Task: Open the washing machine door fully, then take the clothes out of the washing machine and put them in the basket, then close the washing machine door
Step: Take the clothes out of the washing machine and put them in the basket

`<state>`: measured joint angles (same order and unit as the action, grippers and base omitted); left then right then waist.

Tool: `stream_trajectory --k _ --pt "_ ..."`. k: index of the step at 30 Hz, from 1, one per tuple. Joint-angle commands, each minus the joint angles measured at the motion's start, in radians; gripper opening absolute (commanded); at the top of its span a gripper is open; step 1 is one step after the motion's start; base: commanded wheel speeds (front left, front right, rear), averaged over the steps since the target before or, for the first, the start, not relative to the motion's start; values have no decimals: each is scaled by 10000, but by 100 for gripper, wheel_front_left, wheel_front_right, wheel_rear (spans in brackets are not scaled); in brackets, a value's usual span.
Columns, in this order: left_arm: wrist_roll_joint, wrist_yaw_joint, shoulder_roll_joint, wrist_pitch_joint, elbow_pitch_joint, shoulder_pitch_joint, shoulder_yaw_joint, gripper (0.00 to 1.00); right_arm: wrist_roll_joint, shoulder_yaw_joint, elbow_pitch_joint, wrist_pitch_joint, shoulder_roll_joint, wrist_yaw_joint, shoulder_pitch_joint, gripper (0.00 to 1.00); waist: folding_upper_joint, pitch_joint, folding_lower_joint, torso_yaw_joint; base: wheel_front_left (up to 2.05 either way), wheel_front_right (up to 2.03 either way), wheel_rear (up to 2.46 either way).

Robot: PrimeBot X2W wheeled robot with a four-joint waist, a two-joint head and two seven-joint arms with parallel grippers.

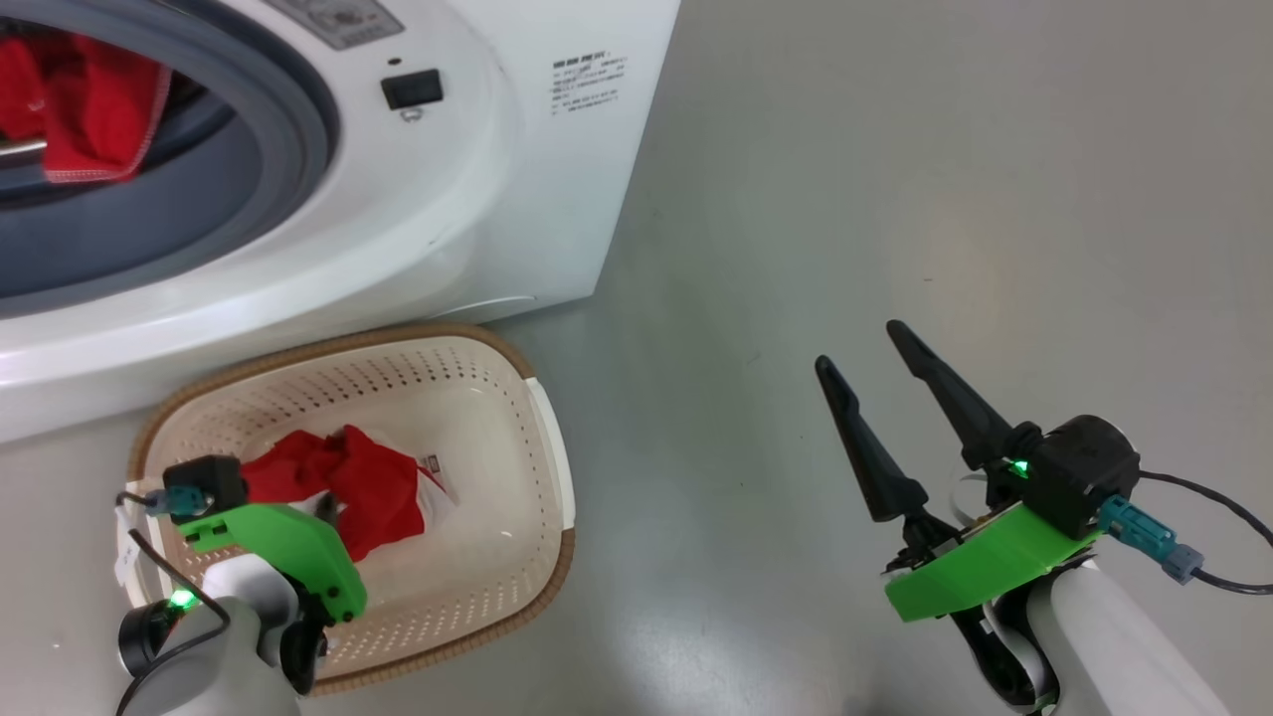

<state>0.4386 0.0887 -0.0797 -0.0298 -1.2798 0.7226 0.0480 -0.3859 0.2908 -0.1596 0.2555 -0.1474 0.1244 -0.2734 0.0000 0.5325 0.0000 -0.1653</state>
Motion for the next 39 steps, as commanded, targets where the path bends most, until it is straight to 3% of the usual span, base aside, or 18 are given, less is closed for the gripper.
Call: stream_trajectory --k 1,14,21,29,39 --pt "-119 -35 -297 -168 27 -89 -144 100 37 52 171 63 7 63 -91 100 0 -158 0 111 0 0 0" --pt "-32 260 -72 -1657 25 -528 117 100 264 -77 -12 63 -55 63 178 100 0 -1620 0 768 0 0 0" --pt "-277 336 -214 -2263 760 -1030 433 100 511 -350 -162 63 -65 63 513 100 0 -2587 0 1146 0 0 0" --pt "-738 -26 -377 -2316 4040 -2584 -10 100 628 -496 -191 63 9 63 978 100 0 -3553 0 1395 0 0 0" --pt "-1584 -49 -211 -2318 7642 -4864 -423 100 819 -748 -283 63 161 63 1593 100 0 -4762 0 1455 0 0 0"
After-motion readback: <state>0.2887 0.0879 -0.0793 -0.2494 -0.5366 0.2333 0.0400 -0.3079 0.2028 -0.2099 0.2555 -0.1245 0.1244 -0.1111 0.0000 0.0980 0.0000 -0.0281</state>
